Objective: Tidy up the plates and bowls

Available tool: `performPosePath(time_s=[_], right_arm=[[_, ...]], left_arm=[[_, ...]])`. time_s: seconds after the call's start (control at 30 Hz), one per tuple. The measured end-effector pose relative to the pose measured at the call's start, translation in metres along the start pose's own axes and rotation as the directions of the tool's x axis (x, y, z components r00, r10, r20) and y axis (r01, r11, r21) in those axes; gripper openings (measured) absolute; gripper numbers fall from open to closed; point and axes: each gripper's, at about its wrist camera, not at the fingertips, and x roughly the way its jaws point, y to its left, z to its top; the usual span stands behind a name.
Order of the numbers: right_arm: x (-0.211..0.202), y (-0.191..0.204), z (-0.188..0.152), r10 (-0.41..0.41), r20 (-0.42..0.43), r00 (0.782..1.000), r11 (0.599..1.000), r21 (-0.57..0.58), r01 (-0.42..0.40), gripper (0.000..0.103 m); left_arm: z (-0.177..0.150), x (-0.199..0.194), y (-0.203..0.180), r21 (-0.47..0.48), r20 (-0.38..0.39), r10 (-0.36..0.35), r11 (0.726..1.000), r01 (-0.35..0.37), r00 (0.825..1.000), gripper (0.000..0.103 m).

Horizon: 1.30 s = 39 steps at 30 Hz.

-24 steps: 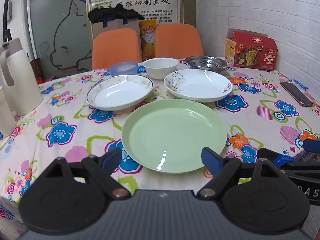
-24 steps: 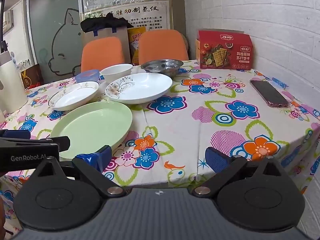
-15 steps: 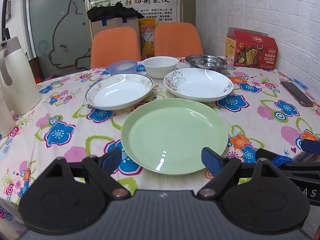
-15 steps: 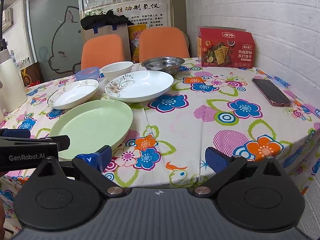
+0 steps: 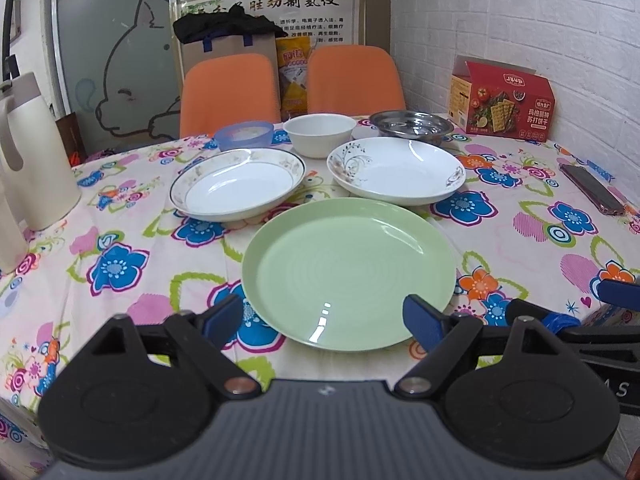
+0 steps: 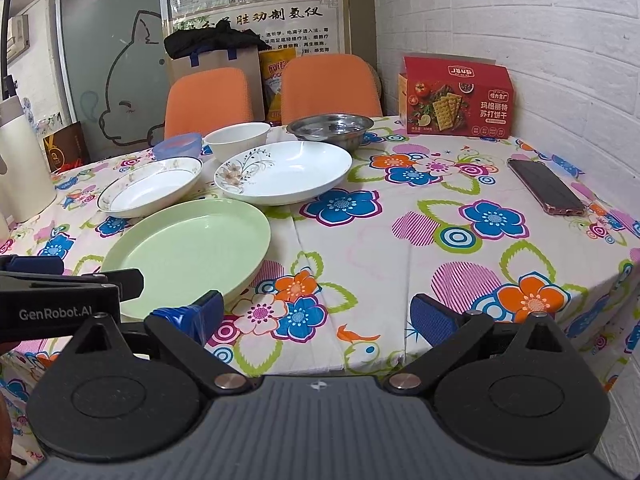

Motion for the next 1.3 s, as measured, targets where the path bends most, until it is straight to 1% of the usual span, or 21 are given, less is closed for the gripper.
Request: performPosePath(time_s=[0.67, 0.9, 0.97, 1.1, 1.23, 1.3], right_arm=[[0.01, 0.002, 0.0, 0.005, -0.023, 1.0, 1.0, -0.006, -0.005, 0.088], [0.015, -0.006, 0.002, -0.004, -0.003, 1.0, 0.999, 0.045, 0.004, 0.088], [0.021, -0.007, 0.004, 0.0, -0.012, 1.0, 0.998, 0.058, 0.001, 0.088], [0.033, -0.004, 0.011, 0.024, -0.03, 0.999, 0.998, 0.053, -0.022, 0.088], [0.047, 0.004, 0.026, 0.09, -0.029, 0.996, 0.995, 0.044, -0.089, 0.088], [0.06, 0.009, 0.031, 0.134, -0.041, 0.99, 0.991, 0.035, -0.133, 0.088]], left_arm=[[0.001, 0.009, 0.007, -0.018, -0.018, -0.005, 1.0, 0.004, 1.0, 0.085], [0.006, 0.013, 0.025, -0.06, -0.016, 0.009, 0.998, -0.01, 1.0, 0.085], [0.009, 0.016, 0.03, -0.071, -0.017, 0.018, 0.997, -0.019, 1.0, 0.085], [0.016, 0.027, 0.039, -0.078, -0.038, 0.035, 0.996, -0.038, 0.999, 0.085], [0.026, 0.045, 0.051, -0.096, -0.067, 0.053, 0.994, -0.059, 0.996, 0.085], [0.031, 0.059, 0.057, -0.109, -0.095, 0.043, 0.993, -0.054, 0.995, 0.085]])
